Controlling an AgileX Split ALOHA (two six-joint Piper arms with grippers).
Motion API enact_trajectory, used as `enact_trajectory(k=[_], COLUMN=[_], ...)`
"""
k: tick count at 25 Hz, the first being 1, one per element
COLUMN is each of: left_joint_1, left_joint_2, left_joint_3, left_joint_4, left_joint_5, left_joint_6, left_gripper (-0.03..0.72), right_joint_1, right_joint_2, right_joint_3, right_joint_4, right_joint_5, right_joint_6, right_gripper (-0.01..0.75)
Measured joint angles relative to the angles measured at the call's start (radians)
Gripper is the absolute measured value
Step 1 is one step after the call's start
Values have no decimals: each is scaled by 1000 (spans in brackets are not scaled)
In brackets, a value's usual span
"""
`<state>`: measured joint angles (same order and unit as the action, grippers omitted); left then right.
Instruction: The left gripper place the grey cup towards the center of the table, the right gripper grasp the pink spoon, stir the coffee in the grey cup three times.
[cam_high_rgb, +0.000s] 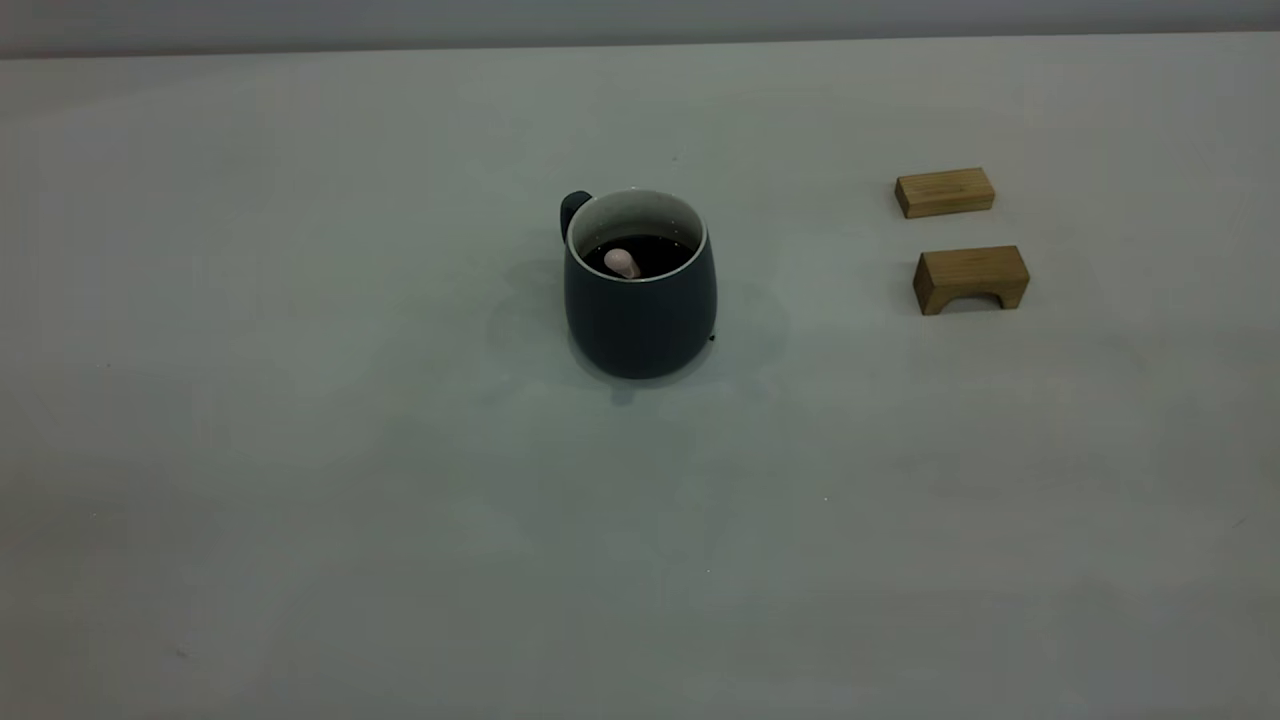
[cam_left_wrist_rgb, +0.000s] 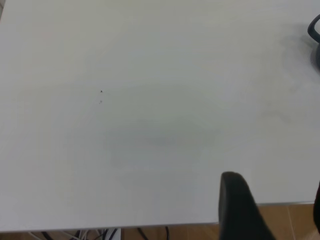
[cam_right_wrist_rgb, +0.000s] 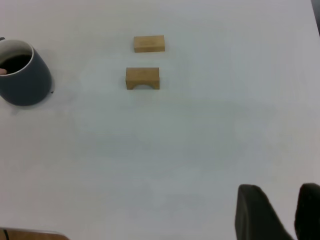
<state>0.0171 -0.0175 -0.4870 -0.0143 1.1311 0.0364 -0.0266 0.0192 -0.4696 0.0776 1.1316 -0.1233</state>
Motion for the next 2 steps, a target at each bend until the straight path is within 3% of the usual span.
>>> enact_trajectory(k=[2], left_joint_1=[0], left_joint_2=[0], left_joint_3=[0], left_joint_4=[0], left_joint_5=[0], left_joint_6=[0], left_gripper=[434], right_joint_1=[0], right_joint_2=[0], right_joint_3=[0], right_joint_4=[0], right_joint_5=[0], right_joint_6=[0], right_gripper=[237])
